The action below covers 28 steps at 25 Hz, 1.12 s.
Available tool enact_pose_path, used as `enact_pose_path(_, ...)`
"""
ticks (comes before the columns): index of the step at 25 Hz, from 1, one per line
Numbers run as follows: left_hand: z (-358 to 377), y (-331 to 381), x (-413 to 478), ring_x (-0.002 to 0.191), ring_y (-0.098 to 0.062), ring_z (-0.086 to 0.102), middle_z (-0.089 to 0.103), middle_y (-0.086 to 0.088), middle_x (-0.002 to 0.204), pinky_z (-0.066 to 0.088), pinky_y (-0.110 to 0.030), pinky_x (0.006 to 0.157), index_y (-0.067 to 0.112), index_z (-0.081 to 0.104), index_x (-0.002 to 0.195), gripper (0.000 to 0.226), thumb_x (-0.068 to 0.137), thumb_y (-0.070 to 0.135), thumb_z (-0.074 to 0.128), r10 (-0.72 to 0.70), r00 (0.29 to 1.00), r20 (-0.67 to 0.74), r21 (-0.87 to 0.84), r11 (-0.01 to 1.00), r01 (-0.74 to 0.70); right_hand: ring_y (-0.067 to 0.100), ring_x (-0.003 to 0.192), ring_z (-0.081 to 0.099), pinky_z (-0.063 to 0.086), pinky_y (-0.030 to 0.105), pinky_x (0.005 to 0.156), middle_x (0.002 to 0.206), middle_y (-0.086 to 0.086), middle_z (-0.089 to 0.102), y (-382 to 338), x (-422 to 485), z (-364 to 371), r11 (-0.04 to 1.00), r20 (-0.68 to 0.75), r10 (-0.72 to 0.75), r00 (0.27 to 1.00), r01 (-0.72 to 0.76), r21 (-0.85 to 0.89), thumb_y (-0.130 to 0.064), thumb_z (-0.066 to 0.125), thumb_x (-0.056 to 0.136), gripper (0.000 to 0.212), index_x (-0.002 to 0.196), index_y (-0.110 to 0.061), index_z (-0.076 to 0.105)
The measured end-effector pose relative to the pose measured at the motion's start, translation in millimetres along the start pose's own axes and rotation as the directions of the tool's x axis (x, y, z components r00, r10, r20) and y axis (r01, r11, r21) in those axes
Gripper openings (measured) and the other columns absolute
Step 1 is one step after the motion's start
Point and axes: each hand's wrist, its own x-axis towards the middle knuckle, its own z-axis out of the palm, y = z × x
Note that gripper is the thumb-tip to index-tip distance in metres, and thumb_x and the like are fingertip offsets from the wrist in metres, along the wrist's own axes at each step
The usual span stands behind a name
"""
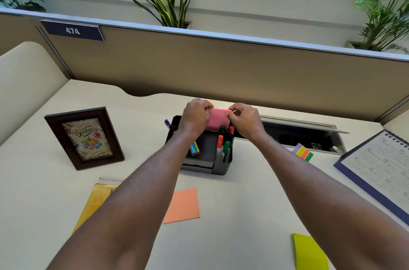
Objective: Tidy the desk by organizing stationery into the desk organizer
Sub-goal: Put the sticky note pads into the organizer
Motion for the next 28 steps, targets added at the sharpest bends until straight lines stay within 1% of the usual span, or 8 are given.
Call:
enact_pose_path(5,10,-5,3,0.090,-0.025,0.064,0.071,-0.007,0.101,0.053,-0.036,0.080,0.019,0.074,0.101,0.024,0.088,0.013,0.056,-0.055,0.991,0.121,0.206,0.978,0.029,0.012,0.063,0.061,0.050,0.028,0.058,0.068,-0.004,0.069,11,5,5,0.999,0.076,0.041,0.996,-0.039,-0.028,-0.023,0.062,0.082,0.014,0.077,-0.020,0.075)
enact_pose_path(8,13,-5,5,0.087,-0.025,0.064,0.072,-0.003,0.098,0.050,-0.031,0.071,0.026,0.074,0.100,0.024,0.088,0.018,0.055,-0.054,0.990,0.128,0.333,0.943,0.009,0.014,0.063,0.063,0.052,0.031,0.061,0.067,-0.002,0.071,15,6,9,0.997,0.102,0.074,0.992,-0.070,-0.041,-0.018,0.062,0.081,0.015,0.075,-0.019,0.076)
enact_pose_path(13,17,-8,7,0.105,-0.028,0.054,0.066,-0.008,0.111,0.047,-0.038,0.085,0.019,0.067,0.116,0.028,0.090,0.019,0.057,0.030,0.988,0.151,0.497,0.862,-0.102,0.014,0.072,0.065,0.050,0.026,0.065,0.076,-0.003,0.072,11,6,12,0.997,0.031,0.071,0.997,-0.070,-0.030,-0.019,0.063,0.084,0.013,0.080,-0.018,0.076)
enact_pose_path(18,1,-7,-4,0.107,-0.027,0.053,0.064,-0.008,0.115,0.045,-0.036,0.091,0.014,0.066,0.118,0.032,0.088,0.014,0.055,0.093,0.995,0.031,0.363,0.927,-0.098,0.013,0.072,0.061,0.042,0.022,0.062,0.077,-0.004,0.069,14,-12,5,0.991,-0.195,0.135,0.971,-0.131,0.031,-0.020,0.055,0.086,0.019,0.084,-0.015,0.073)
enact_pose_path(21,-18,1,-29,0.099,-0.028,0.056,0.067,-0.008,0.105,0.050,-0.036,0.083,0.013,0.068,0.113,0.030,0.086,0.010,0.055,0.146,0.974,-0.172,0.256,0.962,-0.099,0.015,0.070,0.058,0.036,0.020,0.053,0.078,0.001,0.068,23,-39,2,0.962,-0.327,0.272,0.905,-0.251,0.107,-0.021,0.053,0.090,0.021,0.086,-0.011,0.070)
enact_pose_path(23,-30,3,-53,0.091,-0.027,0.057,0.066,-0.007,0.098,0.051,-0.035,0.076,0.013,0.069,0.108,0.027,0.085,0.008,0.056,0.138,0.941,-0.310,0.204,0.976,-0.076,0.018,0.071,0.059,0.038,0.022,0.054,0.080,0.004,0.067,33,-61,6,0.932,-0.338,0.363,0.868,-0.340,0.129,-0.022,0.053,0.093,0.020,0.089,-0.010,0.068)
enact_pose_path(25,-40,-2,-80,0.084,-0.025,0.059,0.064,-0.006,0.093,0.050,-0.032,0.069,0.014,0.070,0.102,0.022,0.085,0.009,0.056,0.066,0.905,-0.420,0.128,0.992,-0.013,0.023,0.072,0.060,0.041,0.026,0.059,0.082,0.006,0.067,40,-84,15,0.905,-0.321,0.424,0.847,-0.412,0.110,-0.020,0.052,0.093,0.019,0.089,-0.008,0.066)
enact_pose_path(28,-49,-15,-125,0.078,-0.026,0.061,0.062,-0.006,0.088,0.045,-0.030,0.064,0.014,0.068,0.095,0.015,0.085,0.009,0.057,-0.155,0.843,-0.514,-0.035,0.987,0.160,0.026,0.071,0.058,0.040,0.027,0.060,0.083,0.010,0.068,40,-120,28,0.874,-0.275,0.483,0.831,-0.474,0.103,-0.017,0.052,0.090,0.018,0.086,-0.005,0.065)
